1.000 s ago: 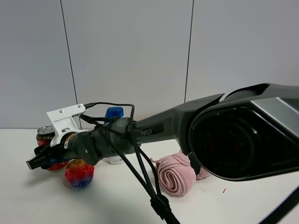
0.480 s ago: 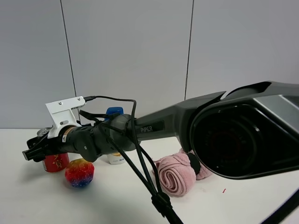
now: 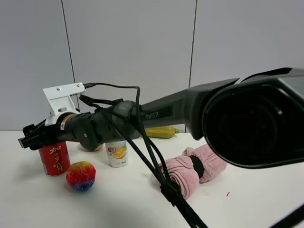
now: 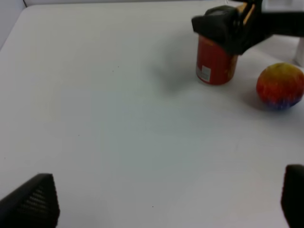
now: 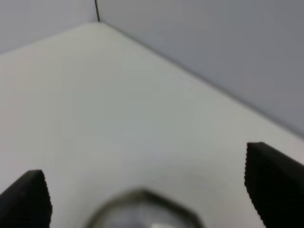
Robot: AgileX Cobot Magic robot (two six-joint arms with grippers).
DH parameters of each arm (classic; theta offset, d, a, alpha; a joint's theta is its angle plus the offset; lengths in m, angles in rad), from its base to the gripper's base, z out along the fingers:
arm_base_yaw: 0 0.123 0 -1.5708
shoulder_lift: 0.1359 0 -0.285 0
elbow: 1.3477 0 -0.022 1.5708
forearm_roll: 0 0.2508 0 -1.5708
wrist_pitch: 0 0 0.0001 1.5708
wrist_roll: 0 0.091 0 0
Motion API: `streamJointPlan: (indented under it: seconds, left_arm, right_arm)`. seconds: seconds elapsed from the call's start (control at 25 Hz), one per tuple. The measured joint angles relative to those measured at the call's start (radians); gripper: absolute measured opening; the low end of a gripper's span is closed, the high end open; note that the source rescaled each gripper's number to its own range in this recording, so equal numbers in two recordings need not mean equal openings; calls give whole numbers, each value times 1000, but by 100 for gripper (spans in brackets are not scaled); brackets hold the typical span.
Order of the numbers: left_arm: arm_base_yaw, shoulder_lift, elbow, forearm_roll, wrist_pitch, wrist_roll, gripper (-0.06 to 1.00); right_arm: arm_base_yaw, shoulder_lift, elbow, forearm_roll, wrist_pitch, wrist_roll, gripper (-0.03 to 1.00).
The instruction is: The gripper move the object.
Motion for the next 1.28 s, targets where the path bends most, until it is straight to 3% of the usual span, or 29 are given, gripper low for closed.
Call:
streamJointPlan:
  seconds: [0.2, 0.6, 0.76, 1.08, 1.28]
  left_arm:
    - [0, 0, 0, 0, 0, 0, 100]
    - [0, 0, 0, 0, 0, 0, 100]
    - [0, 0, 0, 0, 0, 0, 100]
    - [0, 0, 0, 0, 0, 0, 100]
    - [0, 0, 0, 0, 0, 0, 100]
  right_arm:
    - [0, -56, 0, -4, 5, 0, 66]
    - [0, -278, 0, -40, 143, 36, 66]
    - [0, -387, 0, -40, 303, 54, 66]
    - [0, -602, 0, -41, 759, 57, 66]
    - [0, -718, -1, -42, 997, 59, 66]
